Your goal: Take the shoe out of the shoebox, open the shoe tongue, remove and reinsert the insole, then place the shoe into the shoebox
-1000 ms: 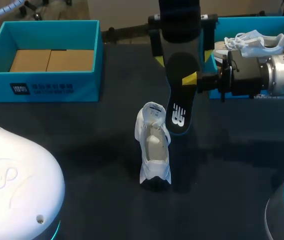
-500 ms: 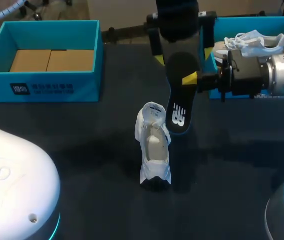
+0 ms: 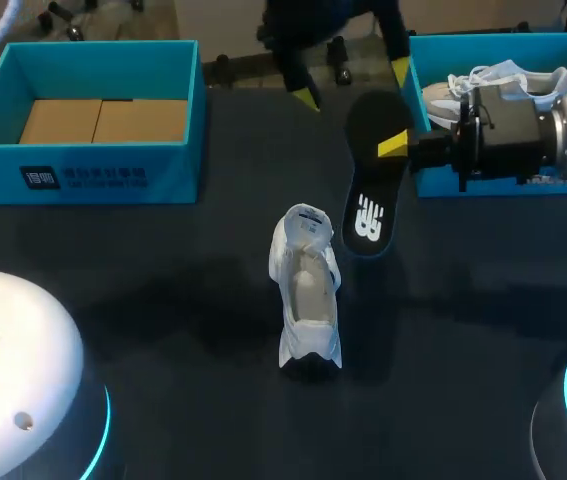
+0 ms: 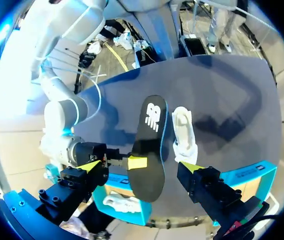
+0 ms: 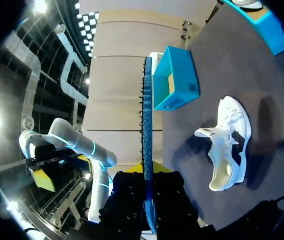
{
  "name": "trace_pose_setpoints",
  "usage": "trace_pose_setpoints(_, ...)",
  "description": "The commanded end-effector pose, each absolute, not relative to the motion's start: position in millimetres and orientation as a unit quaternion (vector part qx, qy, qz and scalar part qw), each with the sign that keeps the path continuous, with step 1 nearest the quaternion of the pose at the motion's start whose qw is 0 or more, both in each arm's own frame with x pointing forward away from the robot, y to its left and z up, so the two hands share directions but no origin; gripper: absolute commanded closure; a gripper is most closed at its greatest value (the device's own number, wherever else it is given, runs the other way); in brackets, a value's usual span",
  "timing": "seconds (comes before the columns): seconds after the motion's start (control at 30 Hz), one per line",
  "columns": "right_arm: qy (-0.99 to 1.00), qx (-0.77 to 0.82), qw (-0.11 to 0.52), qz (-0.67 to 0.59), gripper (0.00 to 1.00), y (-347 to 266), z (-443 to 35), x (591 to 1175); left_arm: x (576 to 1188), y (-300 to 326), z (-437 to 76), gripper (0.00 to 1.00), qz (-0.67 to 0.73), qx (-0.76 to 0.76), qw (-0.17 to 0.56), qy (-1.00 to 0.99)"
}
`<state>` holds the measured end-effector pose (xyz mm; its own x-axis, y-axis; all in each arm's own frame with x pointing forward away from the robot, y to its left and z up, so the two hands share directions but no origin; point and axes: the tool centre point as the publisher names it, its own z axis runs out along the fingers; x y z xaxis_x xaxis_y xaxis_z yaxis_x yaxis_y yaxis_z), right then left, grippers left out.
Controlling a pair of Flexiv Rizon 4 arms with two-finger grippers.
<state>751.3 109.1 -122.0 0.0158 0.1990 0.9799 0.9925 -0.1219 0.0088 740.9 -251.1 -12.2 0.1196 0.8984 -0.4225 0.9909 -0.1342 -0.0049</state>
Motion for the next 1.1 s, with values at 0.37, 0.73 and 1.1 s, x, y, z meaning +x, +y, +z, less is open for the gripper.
trace_pose_setpoints(0.37,-0.521,-0.588,0.402,-0.47,1.0,99,-107,747,739,-202,-19,0.0,-0.37,0.639,0.314,0.597)
trace_pose_setpoints(0.73,-0.518,-0.594,0.395,-0.472,1.0,96,-105,743,738,-183,-36,0.0,-0.447,0.566,0.324,0.612)
trace_pose_setpoints(1.1,-0.517,-0.592,0.4,-0.471,1.0,99,-104,743,738,-182,-41,0.0,-0.442,0.578,0.324,0.605)
